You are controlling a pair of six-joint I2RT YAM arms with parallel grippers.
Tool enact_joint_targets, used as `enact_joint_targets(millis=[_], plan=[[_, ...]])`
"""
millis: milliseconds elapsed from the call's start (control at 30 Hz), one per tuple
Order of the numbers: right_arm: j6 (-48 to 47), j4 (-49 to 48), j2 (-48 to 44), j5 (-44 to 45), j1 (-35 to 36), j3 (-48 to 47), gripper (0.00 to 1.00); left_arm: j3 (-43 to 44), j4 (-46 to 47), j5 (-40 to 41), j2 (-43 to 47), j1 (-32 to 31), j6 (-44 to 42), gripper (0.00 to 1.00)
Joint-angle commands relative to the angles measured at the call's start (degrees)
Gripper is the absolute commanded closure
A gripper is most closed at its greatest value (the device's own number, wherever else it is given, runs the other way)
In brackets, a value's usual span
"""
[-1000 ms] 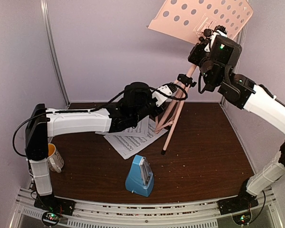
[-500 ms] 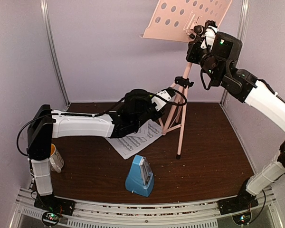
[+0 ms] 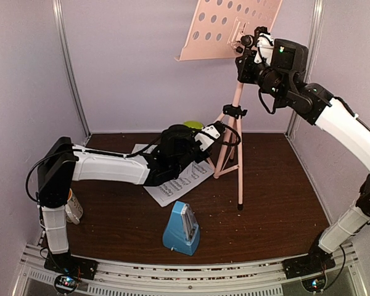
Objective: Set up the instrument practice props
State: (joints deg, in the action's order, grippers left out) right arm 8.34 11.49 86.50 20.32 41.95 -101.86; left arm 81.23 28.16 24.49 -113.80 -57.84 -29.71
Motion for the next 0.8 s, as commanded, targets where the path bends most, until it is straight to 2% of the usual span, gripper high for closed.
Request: enact_joint_targets(millis=[0, 267, 367, 433, 533, 633, 767], plan=[[-7.2, -10.5, -4.4, -3.4, -0.5, -6.2, 1.0, -5.5, -12.4, -0.1, -3.9, -0.2, -15.8, 1.0], [-1.5, -15.3, -6.9, -6.9, -0.6, 2.5, 1.0, -1.3, -12.2, 0.6, -3.5, -1.1, -8.7, 1.0], [0.7, -18.3, -7.6, -8.0, -0.6, 6.2, 1.0, 3.7, -13.0, 0.1, -4.1, -1.9, -5.8, 0.94], [1.3, -19.6, -7.5, -8.5, -0.6, 7.2, 1.0, 7.4, -14.2, 0.3, -4.8, -2.1, -2.5, 0.85], [0.5, -20.8, -7.2, -9.4, -0.6, 7.5, 1.0, 9.9, -16.0, -0.9, -5.1, -2.1, 0.9, 0.66], [-1.0, -21.7, -7.4, -10.2, -0.6, 7.9, 1.0, 7.9, -15.7, -2.4, -3.1, -2.3, 1.3, 0.5], [-3.3, -23.6, -8.2, -11.7, -0.7, 9.8, 1.0, 2.4, -12.3, -2.8, 2.0, -2.8, 2.3, 0.38]])
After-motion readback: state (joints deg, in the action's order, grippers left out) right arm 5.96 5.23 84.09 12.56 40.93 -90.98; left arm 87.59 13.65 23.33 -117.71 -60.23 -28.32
